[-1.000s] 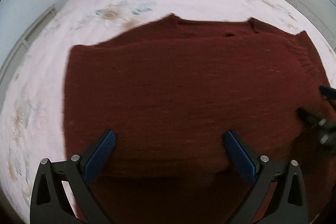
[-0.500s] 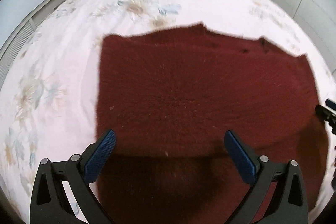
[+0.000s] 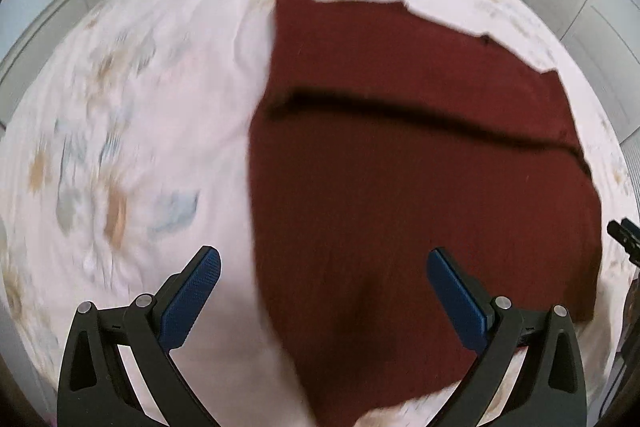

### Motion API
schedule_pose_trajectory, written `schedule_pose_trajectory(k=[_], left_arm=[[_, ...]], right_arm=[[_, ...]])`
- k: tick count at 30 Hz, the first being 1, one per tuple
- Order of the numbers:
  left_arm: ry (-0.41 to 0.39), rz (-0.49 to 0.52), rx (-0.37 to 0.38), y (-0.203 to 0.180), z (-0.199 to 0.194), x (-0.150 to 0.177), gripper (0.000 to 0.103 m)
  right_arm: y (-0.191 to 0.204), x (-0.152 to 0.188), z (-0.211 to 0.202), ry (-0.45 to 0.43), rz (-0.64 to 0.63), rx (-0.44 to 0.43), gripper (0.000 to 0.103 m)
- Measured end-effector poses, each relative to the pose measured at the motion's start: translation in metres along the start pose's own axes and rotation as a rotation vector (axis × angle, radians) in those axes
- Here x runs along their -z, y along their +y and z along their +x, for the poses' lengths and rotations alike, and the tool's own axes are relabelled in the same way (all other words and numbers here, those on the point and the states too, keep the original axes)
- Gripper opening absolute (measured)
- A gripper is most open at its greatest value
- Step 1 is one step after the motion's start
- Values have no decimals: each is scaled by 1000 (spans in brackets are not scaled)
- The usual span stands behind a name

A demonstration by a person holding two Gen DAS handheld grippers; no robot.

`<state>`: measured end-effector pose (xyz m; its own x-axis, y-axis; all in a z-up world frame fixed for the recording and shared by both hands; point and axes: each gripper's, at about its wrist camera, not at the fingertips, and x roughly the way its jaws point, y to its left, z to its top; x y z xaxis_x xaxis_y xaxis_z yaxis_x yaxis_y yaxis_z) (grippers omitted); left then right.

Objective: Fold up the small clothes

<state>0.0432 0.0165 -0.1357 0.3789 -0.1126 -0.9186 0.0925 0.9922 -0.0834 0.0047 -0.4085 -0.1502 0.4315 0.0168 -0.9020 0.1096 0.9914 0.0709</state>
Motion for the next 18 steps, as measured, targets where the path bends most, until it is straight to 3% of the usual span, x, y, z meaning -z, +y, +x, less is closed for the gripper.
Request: schedule_pose_trajectory(k=[11, 15, 18], left_arm=[[107, -59, 50, -1, 24, 59, 100], [133, -15, 68, -12, 31, 69, 84], [121, 23, 76, -20, 30, 71, 69]], right_arm=[[-18, 64, -5, 85, 76, -12, 103], [-16, 76, 3, 106, 133, -88, 102], [-11, 77, 7, 117, 114, -88, 96]])
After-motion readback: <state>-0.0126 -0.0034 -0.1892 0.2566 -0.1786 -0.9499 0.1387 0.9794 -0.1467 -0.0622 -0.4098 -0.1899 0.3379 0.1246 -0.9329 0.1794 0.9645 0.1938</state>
